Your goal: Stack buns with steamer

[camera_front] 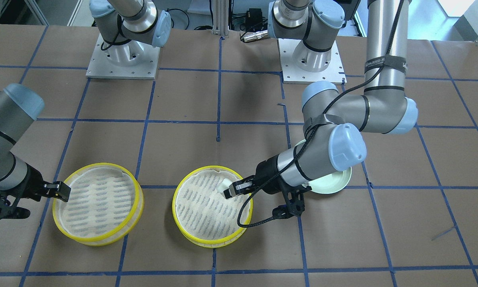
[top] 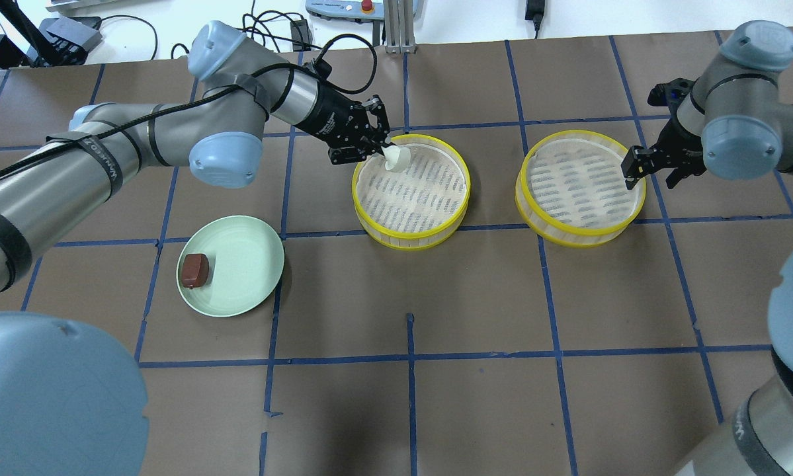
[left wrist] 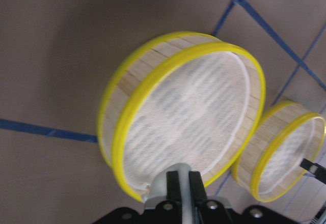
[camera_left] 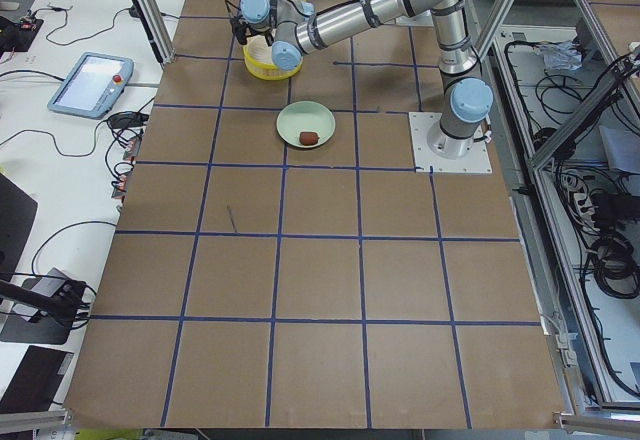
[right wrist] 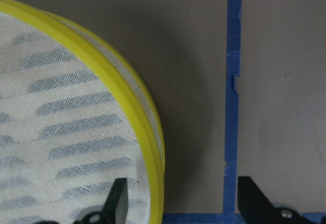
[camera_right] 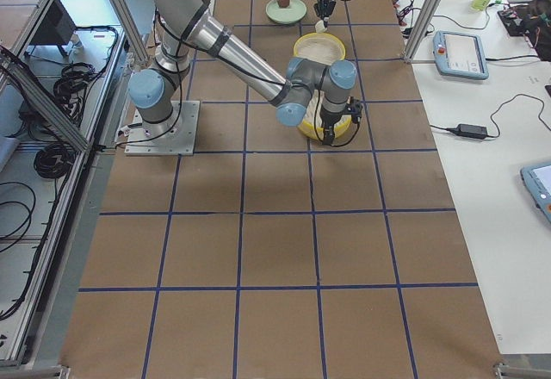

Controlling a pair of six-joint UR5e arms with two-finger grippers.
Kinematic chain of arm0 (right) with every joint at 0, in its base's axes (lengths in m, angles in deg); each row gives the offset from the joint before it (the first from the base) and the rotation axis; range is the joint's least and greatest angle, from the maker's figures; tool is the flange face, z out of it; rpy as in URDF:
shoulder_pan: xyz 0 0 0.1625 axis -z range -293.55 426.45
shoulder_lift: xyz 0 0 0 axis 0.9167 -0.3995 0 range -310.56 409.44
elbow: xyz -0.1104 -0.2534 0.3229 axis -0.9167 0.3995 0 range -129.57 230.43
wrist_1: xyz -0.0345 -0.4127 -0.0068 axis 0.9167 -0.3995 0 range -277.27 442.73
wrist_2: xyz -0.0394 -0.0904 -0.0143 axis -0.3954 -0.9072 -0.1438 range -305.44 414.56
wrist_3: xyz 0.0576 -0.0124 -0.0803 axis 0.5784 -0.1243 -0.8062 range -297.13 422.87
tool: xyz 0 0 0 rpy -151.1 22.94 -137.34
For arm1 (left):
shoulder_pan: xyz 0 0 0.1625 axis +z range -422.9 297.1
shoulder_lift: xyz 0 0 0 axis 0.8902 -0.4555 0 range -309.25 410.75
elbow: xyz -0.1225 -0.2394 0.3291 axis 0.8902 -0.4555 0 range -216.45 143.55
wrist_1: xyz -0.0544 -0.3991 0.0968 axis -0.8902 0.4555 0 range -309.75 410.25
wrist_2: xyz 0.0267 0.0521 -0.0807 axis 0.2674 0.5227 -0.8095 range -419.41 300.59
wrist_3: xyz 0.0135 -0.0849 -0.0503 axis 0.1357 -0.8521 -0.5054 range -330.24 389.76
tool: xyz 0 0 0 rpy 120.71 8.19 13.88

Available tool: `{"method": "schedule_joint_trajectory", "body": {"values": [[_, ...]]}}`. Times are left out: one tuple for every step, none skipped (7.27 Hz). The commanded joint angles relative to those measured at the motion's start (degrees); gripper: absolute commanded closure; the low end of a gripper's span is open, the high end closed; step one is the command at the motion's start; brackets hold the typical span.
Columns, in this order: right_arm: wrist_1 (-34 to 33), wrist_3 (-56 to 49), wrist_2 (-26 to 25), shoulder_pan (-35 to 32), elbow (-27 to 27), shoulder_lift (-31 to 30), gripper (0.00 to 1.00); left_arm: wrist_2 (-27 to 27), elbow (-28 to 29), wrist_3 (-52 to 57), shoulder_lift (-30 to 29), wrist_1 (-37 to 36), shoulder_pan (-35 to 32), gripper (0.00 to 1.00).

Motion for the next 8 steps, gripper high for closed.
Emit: {"method": "schedule_joint_trajectory", "body": {"values": [[-0.2,-0.6,0.7,0.2,-0.3,-0.2,0.6,2.9,-0.6,-3.1,0.6,-2.0,-1.0,0.0],[0.2,-0.6,0.6,0.2,-0.3,-0.2,0.7,3.1,-0.7,-2.8,0.8,-2.1,-1.0,0.0],[0.3,-0.3,0.7,0.2,-0.4,-0.2,0.8,8.6,-1.0,-1.3,2.2,-1.7,-0.6,0.0],[0.3,-0.4,0.5,0.2,-0.3,-0.2,0.87,20.5,-2.2,-0.3,4.7,0.6,-0.5,0.0],[0.3,0.2,0.4,0.1,-0.2,-0.6,0.92,32.9,-4.4,10.5,6.2,3.4,-0.4,0.0],[0.3,1.1,0.5,-0.1,0.6,-1.2,0.93,43.0,-7.0,22.1,7.5,3.9,-0.2,0.0],[1.8,2.8,0.5,-1.2,2.9,-2.3,0.93,51.2,-9.2,27.5,8.2,5.5,0.9,0.0],[4.7,6.4,0.4,-3.4,5.7,-2.9,0.93,54.4,-11.4,29.5,8.3,6.4,3.1,0.0]]}}
